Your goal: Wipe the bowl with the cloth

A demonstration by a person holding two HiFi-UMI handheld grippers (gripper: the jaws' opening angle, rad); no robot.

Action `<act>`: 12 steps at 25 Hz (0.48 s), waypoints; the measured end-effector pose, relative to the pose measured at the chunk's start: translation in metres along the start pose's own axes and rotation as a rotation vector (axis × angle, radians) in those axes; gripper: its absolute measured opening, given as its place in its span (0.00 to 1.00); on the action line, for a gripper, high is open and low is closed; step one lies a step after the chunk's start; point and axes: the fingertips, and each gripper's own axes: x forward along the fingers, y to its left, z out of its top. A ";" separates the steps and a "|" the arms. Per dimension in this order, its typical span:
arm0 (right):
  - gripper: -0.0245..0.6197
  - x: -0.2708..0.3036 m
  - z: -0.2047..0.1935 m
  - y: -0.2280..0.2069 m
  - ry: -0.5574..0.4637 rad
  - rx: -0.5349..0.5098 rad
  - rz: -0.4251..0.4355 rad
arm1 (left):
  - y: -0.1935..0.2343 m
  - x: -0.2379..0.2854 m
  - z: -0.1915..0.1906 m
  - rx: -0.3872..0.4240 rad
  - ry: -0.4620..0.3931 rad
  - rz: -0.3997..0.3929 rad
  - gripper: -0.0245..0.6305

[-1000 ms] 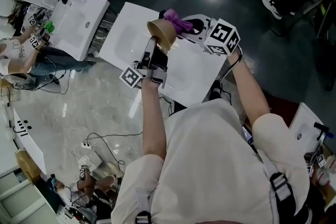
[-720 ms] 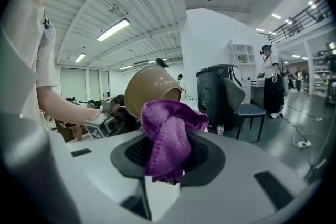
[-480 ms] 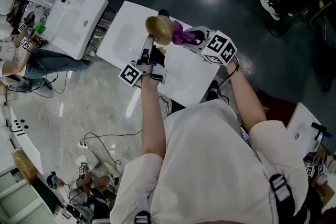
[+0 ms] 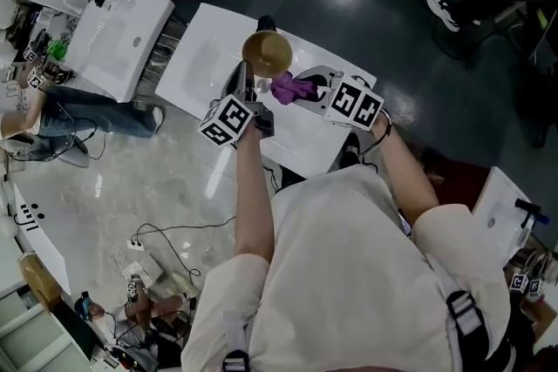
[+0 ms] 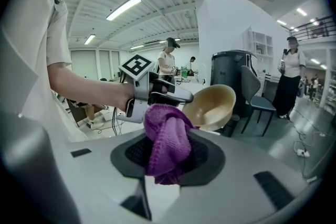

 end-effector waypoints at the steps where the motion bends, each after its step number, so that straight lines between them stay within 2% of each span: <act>1: 0.21 -0.002 0.001 0.002 0.000 -0.004 -0.001 | 0.000 0.000 -0.002 0.055 0.015 0.019 0.05; 4: 0.22 -0.009 0.009 -0.004 -0.021 0.009 -0.035 | -0.004 0.003 -0.008 0.191 0.067 0.053 0.05; 6: 0.22 -0.011 0.011 -0.018 -0.013 0.022 -0.092 | -0.010 0.004 -0.015 0.259 0.096 0.056 0.05; 9: 0.22 -0.006 0.001 -0.039 0.070 0.012 -0.169 | -0.026 0.006 -0.028 0.368 0.133 0.052 0.05; 12: 0.21 0.005 -0.004 -0.049 0.172 -0.040 -0.223 | -0.042 0.009 -0.041 0.472 0.169 0.041 0.05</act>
